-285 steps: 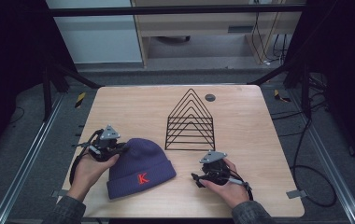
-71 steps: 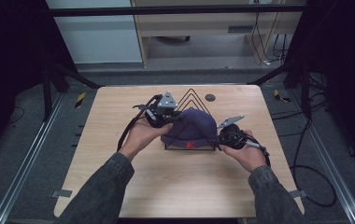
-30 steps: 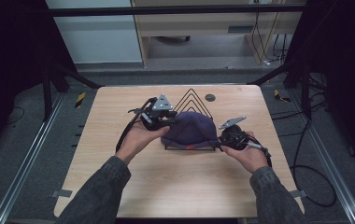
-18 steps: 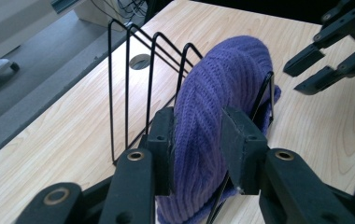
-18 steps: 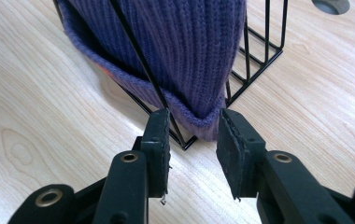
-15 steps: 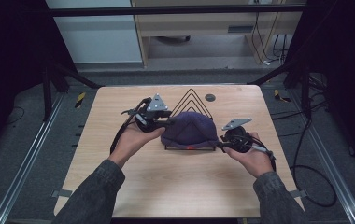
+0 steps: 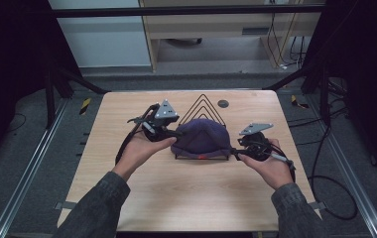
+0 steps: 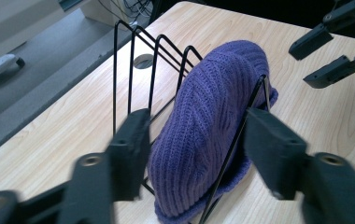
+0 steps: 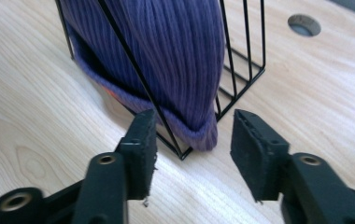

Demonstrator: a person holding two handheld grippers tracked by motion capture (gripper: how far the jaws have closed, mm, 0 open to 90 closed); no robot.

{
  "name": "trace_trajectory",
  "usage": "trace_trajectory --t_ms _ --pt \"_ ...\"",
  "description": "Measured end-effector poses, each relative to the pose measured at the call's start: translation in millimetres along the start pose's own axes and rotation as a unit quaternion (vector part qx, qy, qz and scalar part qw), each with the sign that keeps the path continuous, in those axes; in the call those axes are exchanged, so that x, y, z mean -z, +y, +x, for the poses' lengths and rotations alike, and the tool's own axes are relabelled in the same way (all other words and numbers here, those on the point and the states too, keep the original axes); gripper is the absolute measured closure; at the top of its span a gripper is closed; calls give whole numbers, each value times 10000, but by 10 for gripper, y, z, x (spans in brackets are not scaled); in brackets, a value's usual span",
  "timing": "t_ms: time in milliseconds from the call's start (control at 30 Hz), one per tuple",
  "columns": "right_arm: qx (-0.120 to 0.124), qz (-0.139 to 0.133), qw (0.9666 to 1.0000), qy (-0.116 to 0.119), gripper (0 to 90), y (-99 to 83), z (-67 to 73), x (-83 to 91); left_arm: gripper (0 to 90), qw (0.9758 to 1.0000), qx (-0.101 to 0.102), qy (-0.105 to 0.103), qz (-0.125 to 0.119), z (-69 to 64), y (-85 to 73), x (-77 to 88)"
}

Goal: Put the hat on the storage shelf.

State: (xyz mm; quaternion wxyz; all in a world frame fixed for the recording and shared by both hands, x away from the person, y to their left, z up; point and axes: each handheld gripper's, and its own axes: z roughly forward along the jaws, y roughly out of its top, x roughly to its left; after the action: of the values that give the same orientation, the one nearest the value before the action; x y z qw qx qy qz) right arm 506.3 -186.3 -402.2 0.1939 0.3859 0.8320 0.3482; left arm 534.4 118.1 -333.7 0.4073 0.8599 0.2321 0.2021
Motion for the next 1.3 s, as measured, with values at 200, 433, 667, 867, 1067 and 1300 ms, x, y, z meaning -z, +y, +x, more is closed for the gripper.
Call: trace_trajectory --t_ms 200,433,667,867,1067,1300 --pt "-163 -280 9994 -113 281 114 43 132 187 9996 256 45 99 -52 -7 45" --pt "-197 -659 9976 -82 136 314 178 342 90 9989 449 75 91 -103 -109 219" --pt "-67 -841 9964 -12 90 463 308 413 71 9989 451 66 133 -93 -273 438" --pt "174 -926 9955 120 65 566 456 390 49 9985 514 149 68 -27 -463 645" --pt "335 -951 9946 238 102 642 590 313 45 9974 645 315 66 77 -657 804" --pt "683 -916 9929 333 133 718 767 207 45 9964 756 376 119 144 -888 886"
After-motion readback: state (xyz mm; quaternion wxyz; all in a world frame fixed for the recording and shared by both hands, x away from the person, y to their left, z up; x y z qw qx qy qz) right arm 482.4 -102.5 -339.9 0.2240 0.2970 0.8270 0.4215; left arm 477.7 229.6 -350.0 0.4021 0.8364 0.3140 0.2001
